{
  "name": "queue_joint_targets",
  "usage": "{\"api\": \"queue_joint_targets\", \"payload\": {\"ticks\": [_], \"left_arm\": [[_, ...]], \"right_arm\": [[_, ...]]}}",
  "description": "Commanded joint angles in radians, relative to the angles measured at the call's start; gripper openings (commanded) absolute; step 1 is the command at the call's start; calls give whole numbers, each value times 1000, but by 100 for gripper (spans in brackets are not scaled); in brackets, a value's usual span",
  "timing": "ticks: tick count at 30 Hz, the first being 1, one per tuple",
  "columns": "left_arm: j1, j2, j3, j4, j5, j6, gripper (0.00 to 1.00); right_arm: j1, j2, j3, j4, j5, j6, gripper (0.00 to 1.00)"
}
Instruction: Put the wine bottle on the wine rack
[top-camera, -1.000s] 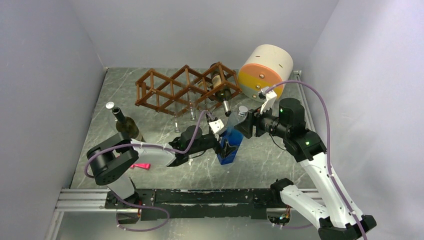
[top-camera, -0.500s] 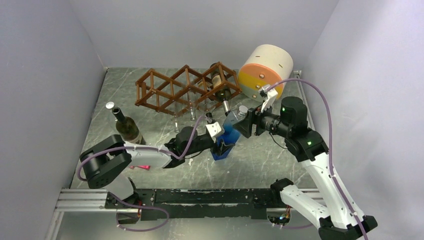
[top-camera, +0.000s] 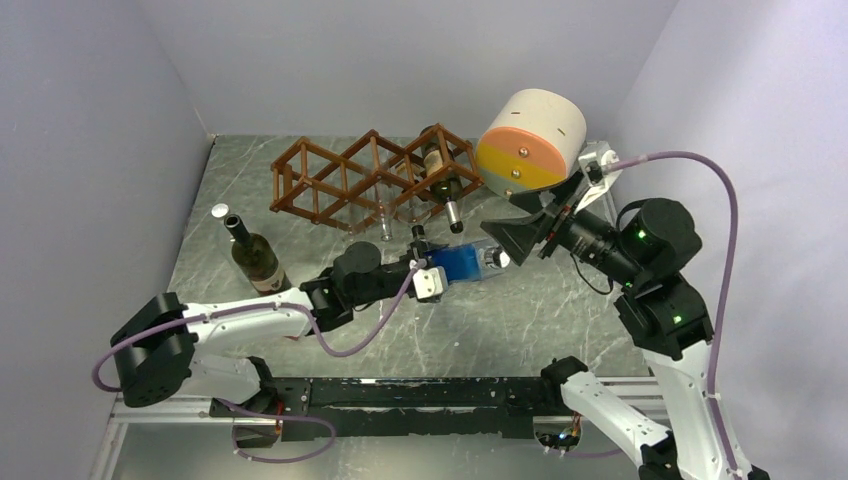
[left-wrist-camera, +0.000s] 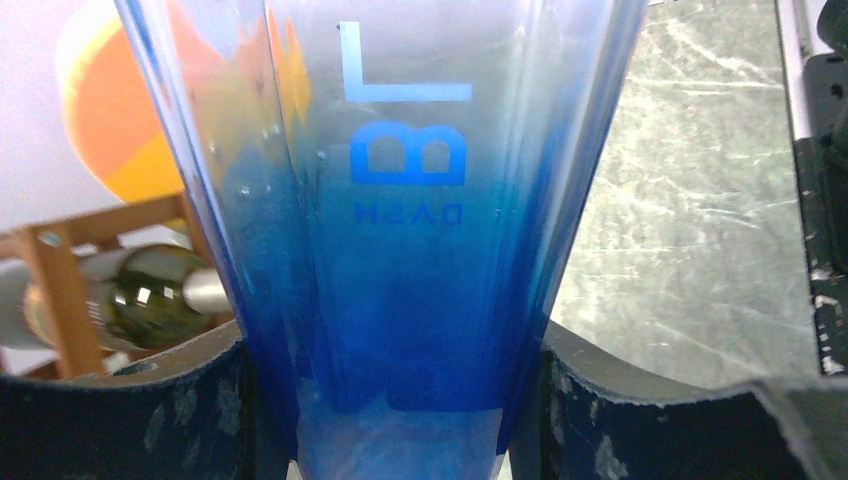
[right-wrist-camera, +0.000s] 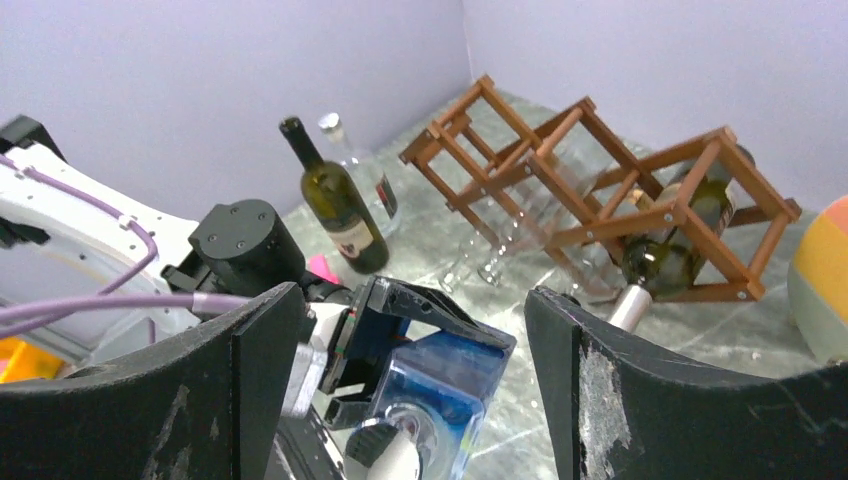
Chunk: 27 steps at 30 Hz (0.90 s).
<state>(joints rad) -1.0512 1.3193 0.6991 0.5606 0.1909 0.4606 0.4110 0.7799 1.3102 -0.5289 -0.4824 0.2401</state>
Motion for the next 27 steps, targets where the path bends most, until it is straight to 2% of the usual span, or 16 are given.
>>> {"api": "queue_joint_targets", "payload": {"ticks": [1,7,10,15,27], "left_arm": [[-4,-83,135,23,4,241,7],[-4,-116,237,-174,-114,522,7],[-3,-105,304,-283,-190,657,7],[13,-60,391,-389,-268,860,7],[62,-7,457,-432,-225,1029,7]], "right_arm": [[-1,37,66,-37,41,35,85],[-1,83,133,-133,60,-20,85],[-1,76,113,-145,90,-51,85],[-1,85,40,-126,29,-94,85],[-1,132,-72,-122,63,-114,86]]}}
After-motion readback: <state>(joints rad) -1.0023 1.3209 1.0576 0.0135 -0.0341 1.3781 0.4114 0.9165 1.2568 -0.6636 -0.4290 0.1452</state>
